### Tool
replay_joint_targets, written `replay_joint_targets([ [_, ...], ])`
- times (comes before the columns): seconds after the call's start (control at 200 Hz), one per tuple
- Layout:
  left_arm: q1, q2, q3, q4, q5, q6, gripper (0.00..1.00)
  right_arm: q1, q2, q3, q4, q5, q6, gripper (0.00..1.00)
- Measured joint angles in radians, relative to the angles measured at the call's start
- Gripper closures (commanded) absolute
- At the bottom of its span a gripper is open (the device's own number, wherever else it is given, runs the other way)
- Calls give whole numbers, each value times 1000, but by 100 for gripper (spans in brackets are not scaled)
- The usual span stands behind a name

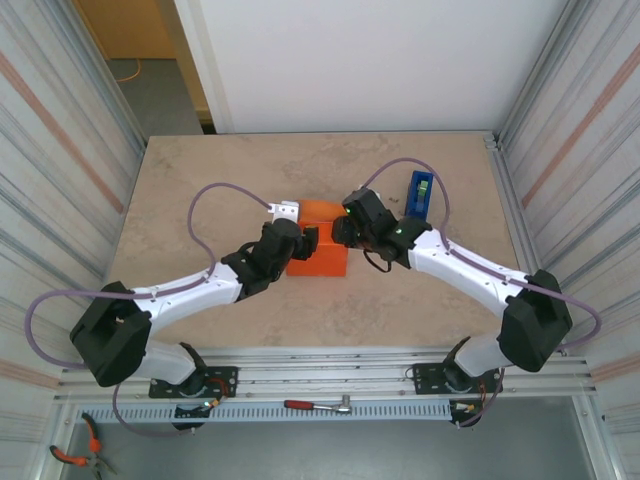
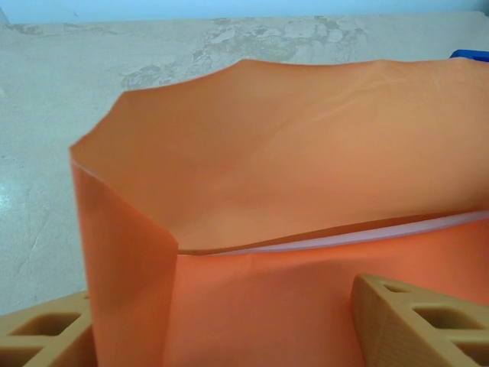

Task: Wrap the gift box in paper
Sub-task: Fold the wrapping paper for the gift box.

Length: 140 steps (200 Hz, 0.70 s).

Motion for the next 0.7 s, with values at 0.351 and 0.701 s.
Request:
replay_joint_targets([
  [0.351,-3,0,0,-2,0,-7,30,-151,-224,-26,-21,-48,7,51],
  [0.701,-6,0,0,-3,-5,-11,32,-354,-246,-195,79,-278,117,69],
])
